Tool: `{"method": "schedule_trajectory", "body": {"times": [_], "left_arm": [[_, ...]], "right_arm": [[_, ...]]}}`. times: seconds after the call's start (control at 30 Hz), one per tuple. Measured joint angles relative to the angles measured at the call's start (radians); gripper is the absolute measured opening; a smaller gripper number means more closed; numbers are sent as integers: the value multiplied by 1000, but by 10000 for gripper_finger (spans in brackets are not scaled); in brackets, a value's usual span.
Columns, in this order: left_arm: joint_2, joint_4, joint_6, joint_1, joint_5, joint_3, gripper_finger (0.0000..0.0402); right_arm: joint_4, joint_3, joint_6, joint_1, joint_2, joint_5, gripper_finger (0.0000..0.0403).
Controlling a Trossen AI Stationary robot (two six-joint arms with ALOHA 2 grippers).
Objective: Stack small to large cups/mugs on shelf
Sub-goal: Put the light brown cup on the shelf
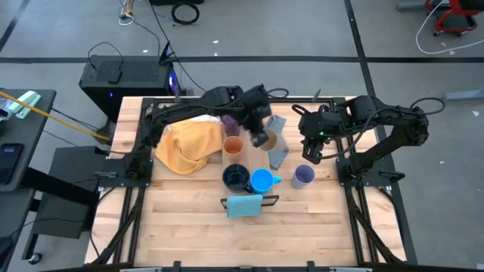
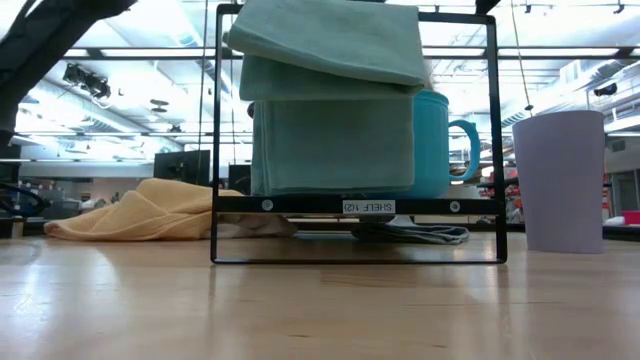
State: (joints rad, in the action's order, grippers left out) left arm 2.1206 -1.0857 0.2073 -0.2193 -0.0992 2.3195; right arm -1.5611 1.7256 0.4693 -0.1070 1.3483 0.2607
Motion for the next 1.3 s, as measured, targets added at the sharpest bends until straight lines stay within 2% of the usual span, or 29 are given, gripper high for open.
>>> {"method": "schedule_trajectory", "body": {"times": [0.07,0.17,0.37,0.63,0.83,1.3], "left_arm": [[5,-80,-12,-7,2,2,6],[9,-157,-61,-22,61,39,6],[13,-164,-68,-49,69,36,6],[33,-204,-88,-29,49,37,6],[39,-278,-115,-30,50,30,6],[87,-273,-167,-13,48,29,6]], "right_arm": [[-7,0,3,0,0,0,142],[-4,0,3,0,0,0,142],[7,0,2,0,0,0,142],[8,0,7,0,0,0,142],[7,0,7,0,0,0,142],[14,0,7,0,0,0,142]]}}
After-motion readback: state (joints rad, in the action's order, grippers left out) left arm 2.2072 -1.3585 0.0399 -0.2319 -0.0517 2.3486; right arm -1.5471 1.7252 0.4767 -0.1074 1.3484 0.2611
